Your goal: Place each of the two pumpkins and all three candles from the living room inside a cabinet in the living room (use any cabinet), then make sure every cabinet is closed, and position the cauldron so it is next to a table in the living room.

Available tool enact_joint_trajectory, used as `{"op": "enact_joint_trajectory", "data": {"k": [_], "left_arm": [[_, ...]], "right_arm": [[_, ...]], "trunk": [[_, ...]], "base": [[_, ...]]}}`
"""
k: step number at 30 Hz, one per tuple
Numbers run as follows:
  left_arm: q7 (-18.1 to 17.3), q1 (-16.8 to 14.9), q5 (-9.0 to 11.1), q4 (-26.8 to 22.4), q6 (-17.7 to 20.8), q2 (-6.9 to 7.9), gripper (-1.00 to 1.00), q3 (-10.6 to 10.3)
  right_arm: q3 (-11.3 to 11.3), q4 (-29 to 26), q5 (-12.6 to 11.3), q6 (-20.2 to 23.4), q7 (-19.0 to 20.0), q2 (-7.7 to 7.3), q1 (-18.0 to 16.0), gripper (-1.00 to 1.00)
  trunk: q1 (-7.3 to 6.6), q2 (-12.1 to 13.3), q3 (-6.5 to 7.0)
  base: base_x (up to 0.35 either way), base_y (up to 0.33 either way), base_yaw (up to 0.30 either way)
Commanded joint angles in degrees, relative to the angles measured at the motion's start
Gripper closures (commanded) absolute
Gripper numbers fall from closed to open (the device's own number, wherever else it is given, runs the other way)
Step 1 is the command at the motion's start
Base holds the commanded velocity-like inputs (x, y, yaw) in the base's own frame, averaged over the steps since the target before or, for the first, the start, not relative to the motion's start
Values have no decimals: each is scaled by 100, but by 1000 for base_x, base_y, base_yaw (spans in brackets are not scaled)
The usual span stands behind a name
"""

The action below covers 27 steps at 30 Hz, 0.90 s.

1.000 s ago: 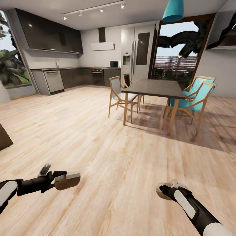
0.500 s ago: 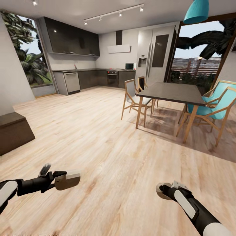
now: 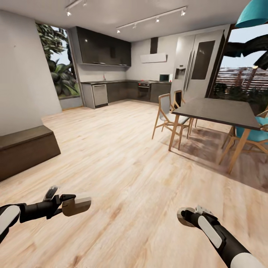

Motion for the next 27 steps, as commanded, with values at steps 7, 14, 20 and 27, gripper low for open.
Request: {"op": "enact_joint_trajectory", "data": {"k": [7,14,20,27], "left_arm": [[-51,-7,-12,3,6,0,100,-14],[-51,-7,-15,3,6,2,100,-17],[-51,-7,-18,3,5,2,100,-15],[-51,-7,-13,3,5,-1,100,-15]], "right_arm": [[31,-17,-55,7,-56,-9,-3,100],[33,-14,-57,5,-56,-9,-1,100],[32,-15,-56,6,-56,-9,-3,100],[30,-13,-57,6,-56,-9,-4,100]], "trunk": [[-155,280,150],[-309,560,308],[-441,801,444],[-595,1082,604]], "base": [[0,0,276],[0,0,271],[0,0,269],[0,0,267]]}}
